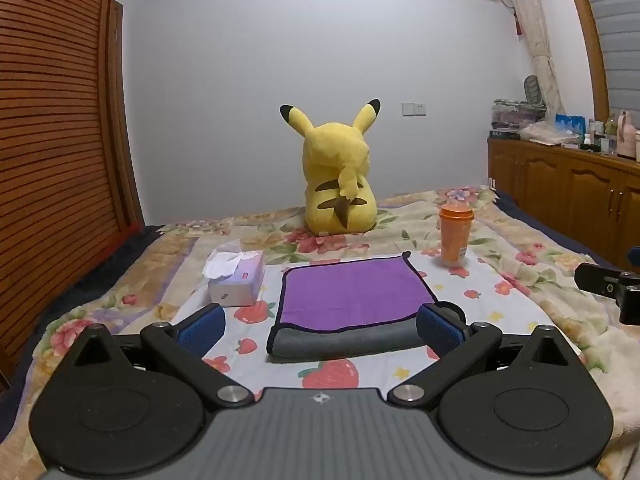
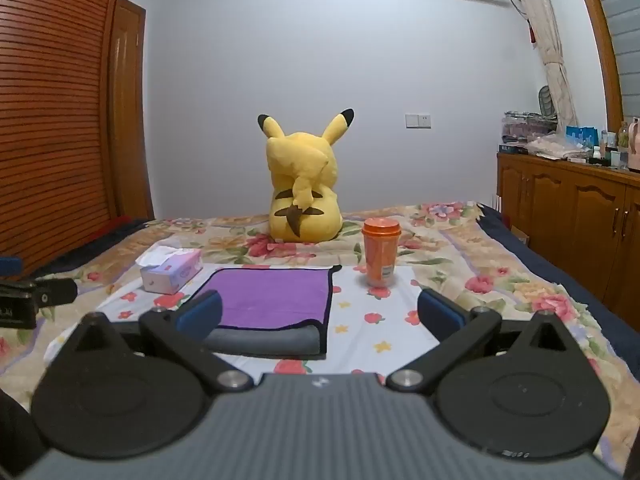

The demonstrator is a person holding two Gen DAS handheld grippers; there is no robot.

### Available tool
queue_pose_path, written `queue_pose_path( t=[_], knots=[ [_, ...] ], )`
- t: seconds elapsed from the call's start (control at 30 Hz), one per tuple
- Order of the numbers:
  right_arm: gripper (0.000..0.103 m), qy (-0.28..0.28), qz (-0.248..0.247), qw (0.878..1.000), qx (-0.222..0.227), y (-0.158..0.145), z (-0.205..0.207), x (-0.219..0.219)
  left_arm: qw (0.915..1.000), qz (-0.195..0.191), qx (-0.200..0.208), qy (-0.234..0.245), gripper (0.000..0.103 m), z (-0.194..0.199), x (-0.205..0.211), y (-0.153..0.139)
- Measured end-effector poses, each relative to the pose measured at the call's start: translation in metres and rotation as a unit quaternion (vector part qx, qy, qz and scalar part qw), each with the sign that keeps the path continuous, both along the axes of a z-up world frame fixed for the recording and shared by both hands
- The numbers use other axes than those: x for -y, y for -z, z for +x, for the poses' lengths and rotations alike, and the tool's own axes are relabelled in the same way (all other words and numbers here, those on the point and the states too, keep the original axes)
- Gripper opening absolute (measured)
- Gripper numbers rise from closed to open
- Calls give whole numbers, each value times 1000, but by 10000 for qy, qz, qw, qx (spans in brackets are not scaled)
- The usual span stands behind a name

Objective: Fold towel

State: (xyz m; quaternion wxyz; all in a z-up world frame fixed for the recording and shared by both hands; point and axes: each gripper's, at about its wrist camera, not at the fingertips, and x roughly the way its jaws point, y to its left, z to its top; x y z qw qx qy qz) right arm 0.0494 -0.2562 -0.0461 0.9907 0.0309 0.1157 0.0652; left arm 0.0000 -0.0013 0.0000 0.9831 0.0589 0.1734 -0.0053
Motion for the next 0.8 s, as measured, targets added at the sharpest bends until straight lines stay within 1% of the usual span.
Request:
queue_pose_path(
  t=[0.03,0.13,0.33,0.53,0.8],
  knots=[
    [103,-6,-75,10000,37,0,0,0,10000,-13,-3,5,103,0,0,0],
    [103,2,-64,10000,35,0,0,1,10000,-52,-8,5,103,4,-2,-4],
    [103,10,-46,10000,31,-1,0,1,10000,-24,55,2,103,1,-1,-2],
    [103,5,-29,10000,34,3,0,-1,10000,-14,51,4,103,1,-1,-1],
    [103,14,-54,10000,15,0,-2,5,10000,-4,40,3,103,1,0,-2]
  ],
)
